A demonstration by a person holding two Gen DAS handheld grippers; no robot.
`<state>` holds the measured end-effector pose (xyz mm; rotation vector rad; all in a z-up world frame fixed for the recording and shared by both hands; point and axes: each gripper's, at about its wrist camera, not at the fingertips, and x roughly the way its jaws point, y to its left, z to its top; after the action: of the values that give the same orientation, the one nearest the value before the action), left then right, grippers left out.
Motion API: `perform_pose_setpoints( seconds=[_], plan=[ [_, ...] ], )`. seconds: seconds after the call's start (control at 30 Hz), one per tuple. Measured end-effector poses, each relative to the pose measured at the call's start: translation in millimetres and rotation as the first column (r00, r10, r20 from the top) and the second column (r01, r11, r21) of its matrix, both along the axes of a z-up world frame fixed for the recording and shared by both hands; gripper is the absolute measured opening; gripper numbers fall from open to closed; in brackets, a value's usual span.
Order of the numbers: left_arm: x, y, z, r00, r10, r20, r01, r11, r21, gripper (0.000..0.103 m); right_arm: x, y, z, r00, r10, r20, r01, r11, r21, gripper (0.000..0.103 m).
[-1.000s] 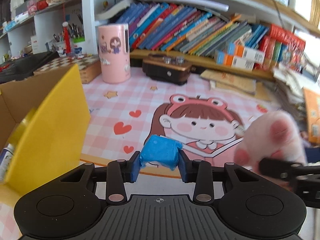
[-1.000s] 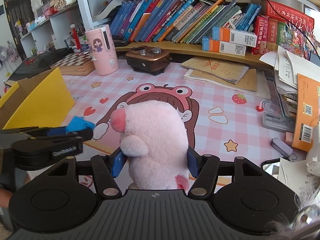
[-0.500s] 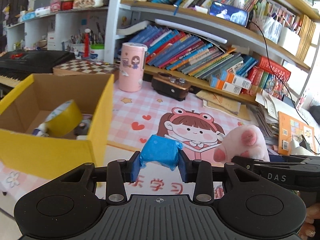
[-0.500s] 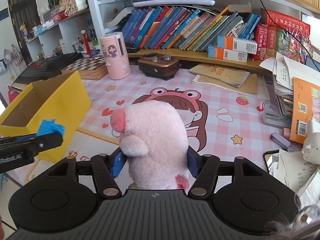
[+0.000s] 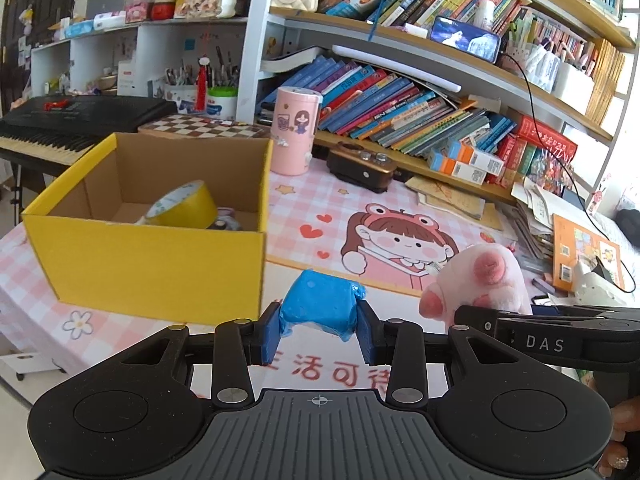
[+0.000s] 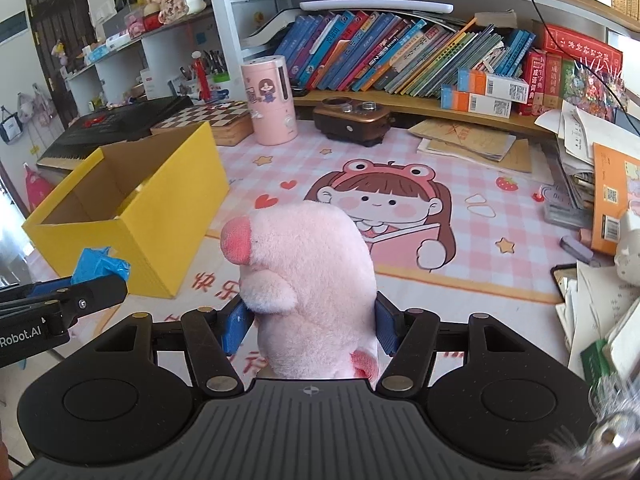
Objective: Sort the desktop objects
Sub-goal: 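Lift and carry the plush pig and blue block toward the yellow box with both tools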
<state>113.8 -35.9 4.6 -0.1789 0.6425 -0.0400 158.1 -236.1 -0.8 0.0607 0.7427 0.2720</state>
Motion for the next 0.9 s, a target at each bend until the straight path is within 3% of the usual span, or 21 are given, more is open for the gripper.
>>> perform_pose_setpoints(
  seconds=[0.9],
  plan=[
    [-89, 81, -1, 0.999, -0.053, -0.007, 0.053, 0.998, -0.02, 0.037, -102, 86, -7, 0.998, -0.042, -0.04, 0.042, 0.999, 0.002, 0.06]
  ],
)
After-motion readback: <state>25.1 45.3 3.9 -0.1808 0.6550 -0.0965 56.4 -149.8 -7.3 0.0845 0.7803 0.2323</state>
